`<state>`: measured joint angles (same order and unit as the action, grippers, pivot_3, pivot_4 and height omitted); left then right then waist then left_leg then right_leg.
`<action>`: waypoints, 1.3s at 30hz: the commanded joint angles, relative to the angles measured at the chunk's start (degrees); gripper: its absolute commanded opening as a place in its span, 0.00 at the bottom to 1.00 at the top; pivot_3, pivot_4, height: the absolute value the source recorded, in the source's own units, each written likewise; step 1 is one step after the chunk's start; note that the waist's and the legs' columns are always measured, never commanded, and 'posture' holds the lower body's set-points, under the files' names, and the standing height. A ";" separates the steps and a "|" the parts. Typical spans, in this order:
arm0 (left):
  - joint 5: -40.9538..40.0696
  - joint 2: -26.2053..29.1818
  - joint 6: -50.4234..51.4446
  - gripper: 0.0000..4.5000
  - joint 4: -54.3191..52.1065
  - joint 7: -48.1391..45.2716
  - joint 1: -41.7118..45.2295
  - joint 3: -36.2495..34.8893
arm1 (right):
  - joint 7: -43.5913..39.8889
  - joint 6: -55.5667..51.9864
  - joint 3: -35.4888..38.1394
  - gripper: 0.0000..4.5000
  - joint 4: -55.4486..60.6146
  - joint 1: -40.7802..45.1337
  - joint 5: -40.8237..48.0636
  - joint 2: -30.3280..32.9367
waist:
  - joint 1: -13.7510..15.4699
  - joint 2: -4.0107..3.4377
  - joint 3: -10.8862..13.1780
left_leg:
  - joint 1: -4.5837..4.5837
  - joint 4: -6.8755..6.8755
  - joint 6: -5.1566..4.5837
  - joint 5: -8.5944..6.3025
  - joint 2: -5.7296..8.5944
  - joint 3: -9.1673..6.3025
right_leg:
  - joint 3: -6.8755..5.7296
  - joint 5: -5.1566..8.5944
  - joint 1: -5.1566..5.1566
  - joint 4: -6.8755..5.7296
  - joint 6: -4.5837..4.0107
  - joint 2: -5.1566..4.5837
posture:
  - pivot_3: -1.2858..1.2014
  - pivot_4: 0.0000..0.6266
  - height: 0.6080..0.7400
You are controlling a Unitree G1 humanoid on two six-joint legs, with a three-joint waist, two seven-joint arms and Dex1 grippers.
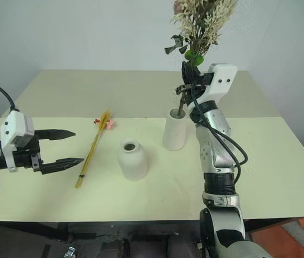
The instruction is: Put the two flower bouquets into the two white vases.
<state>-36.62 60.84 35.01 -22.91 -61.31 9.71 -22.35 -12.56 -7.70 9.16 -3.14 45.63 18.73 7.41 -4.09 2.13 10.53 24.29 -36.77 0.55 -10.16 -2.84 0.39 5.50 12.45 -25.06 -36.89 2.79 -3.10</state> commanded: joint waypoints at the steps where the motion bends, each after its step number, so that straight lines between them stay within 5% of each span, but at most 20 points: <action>1: -0.75 -0.04 -0.34 1.00 -2.03 0.73 -0.65 -2.87 | -0.88 1.88 -0.41 0.05 0.46 0.73 -0.13 0.06 | -0.03 0.00 0.00 | -0.01 0.00 0.00 0.00 0.00 0.00 | 0.00 0.00 0.00 0.00 0.00 0.00 | 0.52 0.24 1.00; 3: -0.80 -0.09 -0.25 1.00 -2.30 0.89 -1.11 -3.27 | -1.11 2.95 -1.19 0.05 -1.35 -0.01 -1.40 -0.06 | -0.04 0.00 0.00 | -0.01 0.00 0.00 0.00 0.00 0.00 | 0.01 0.00 0.00 -0.01 0.00 0.00 | 0.52 0.24 1.00; 4: -0.87 -0.07 -0.15 1.00 -2.38 0.96 -1.24 -3.39 | -1.19 3.29 -1.45 0.21 -2.30 -0.22 -1.96 -0.06 | -0.07 0.00 0.00 | -0.01 0.00 0.00 0.00 0.00 0.00 | 0.00 0.00 0.00 -0.01 -0.01 0.01 | 0.52 0.24 1.00; 14: -0.72 0.64 0.17 1.00 -2.17 0.86 -3.20 -5.31 | -2.84 -2.37 -4.46 0.98 9.73 -11.47 0.00 -0.39 | 0.06 0.01 -0.01 | 0.00 0.04 0.00 -0.01 -0.01 -0.04 | -0.02 0.07 0.00 0.00 -0.04 0.01 | 0.52 0.24 1.00; 21: -0.12 0.32 0.24 1.00 -0.36 1.94 -3.26 -5.48 | -3.25 -8.86 -2.57 0.99 20.13 -16.70 1.81 4.61 | 0.08 0.00 -0.01 | -0.06 0.04 0.01 0.00 0.00 -0.03 | -0.03 0.21 0.00 0.00 0.22 0.00 | 0.52 0.24 1.00; 27: 2.42 -11.23 1.37 1.00 -1.06 20.30 -1.34 -6.35 | -9.72 -18.82 2.67 0.99 28.26 -20.45 9.64 16.38 | 0.44 0.05 -0.04 | -0.05 0.04 0.01 0.00 0.00 -0.04 | -0.04 0.22 0.07 0.04 0.20 -0.01 | 0.52 0.24 1.00; 31: 11.83 -15.00 15.72 1.00 -10.43 40.57 0.18 0.48 | -21.24 -29.05 5.58 0.99 30.36 -24.23 12.80 35.17 | 1.10 0.11 -0.04 | 0.00 -0.06 0.01 0.00 0.10 -0.05 | -0.02 0.14 0.13 0.11 0.28 -0.10 | 0.52 0.24 1.00; 36: 9.19 -20.23 33.19 1.00 -7.65 46.77 9.35 7.38 | -38.57 -27.52 9.49 0.99 26.77 -33.37 11.36 53.68 | 1.85 0.22 -0.10 | -0.25 -0.09 0.01 0.00 0.13 -0.14 | -0.13 0.24 0.49 0.20 0.46 -0.10 | 0.52 0.24 1.00; 39: 11.69 -23.22 39.71 1.00 -2.64 50.38 16.52 13.71 | -46.41 -26.20 12.21 0.99 24.95 -37.04 12.18 59.42 | 1.80 0.32 -0.14 | -0.62 -0.08 0.02 -0.01 0.18 -0.16 | -0.11 0.48 0.84 0.33 0.12 -0.10 | 0.52 0.24 1.00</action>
<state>-26.54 38.60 71.39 -27.06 -13.10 23.39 -10.87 -54.44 -35.36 17.78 21.94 9.10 30.41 65.17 -2.29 2.45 10.39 23.65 -36.86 0.57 -10.16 -2.65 0.19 5.40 12.92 -24.15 -36.52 2.92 -3.20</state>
